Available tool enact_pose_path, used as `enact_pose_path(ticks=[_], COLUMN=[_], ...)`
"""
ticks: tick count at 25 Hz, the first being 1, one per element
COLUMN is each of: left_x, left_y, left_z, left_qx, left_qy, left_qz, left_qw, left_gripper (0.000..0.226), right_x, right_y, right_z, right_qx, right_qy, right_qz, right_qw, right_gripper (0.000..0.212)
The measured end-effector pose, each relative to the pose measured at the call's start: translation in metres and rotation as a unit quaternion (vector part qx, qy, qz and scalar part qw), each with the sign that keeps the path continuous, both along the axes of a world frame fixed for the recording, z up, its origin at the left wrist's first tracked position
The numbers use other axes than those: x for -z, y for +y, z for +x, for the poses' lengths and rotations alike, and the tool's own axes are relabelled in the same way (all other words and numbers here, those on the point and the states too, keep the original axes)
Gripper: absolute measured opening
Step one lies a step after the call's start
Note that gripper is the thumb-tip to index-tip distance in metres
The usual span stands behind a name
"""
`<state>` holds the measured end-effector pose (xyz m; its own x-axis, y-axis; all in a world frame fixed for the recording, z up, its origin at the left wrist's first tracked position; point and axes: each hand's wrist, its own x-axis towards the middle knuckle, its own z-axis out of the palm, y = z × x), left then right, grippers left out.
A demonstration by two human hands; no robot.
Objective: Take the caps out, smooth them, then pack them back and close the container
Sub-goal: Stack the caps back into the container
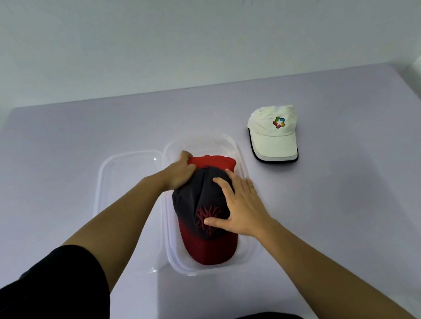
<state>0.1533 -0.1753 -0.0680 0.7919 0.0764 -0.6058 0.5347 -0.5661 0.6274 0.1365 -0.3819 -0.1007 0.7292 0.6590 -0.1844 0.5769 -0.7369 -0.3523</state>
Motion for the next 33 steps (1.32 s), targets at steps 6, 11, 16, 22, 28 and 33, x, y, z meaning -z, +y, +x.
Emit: enact_pose_path(ticks=[6,11,16,22,28,33], left_x=[0.005,0.019,0.026,-0.005,-0.017,0.004], left_y=[-0.004,-0.008,-0.014,-0.024,-0.078,-0.126], left_z=[-0.011,-0.021,-0.025,-0.001,0.083,0.152], left_qx=[0.046,0.087,0.025,-0.035,-0.049,-0.043], left_qy=[-0.051,-0.096,-0.121,-0.223,-0.255,-0.174], left_qz=[0.059,0.148,0.196,0.173,0.108,0.032], left_qw=[0.996,0.98,0.973,0.959,0.96,0.983], left_gripper=[0.048,0.056,0.049,0.058,0.058,0.079], right_x=[-0.004,-0.003,0.002,-0.005,0.008,0.03], right_y=[0.003,0.011,0.011,-0.016,-0.071,-0.113], right_z=[0.028,0.046,0.046,0.06,0.115,0.154], right_qx=[0.03,0.009,-0.005,0.014,0.232,0.271], right_qy=[0.041,0.009,-0.019,0.018,-0.036,0.062], right_qz=[0.002,-0.031,-0.021,0.099,0.123,0.112], right_qw=[0.999,0.999,1.0,0.995,0.964,0.954], right_gripper=[0.118,0.122,0.118,0.103,0.096,0.111])
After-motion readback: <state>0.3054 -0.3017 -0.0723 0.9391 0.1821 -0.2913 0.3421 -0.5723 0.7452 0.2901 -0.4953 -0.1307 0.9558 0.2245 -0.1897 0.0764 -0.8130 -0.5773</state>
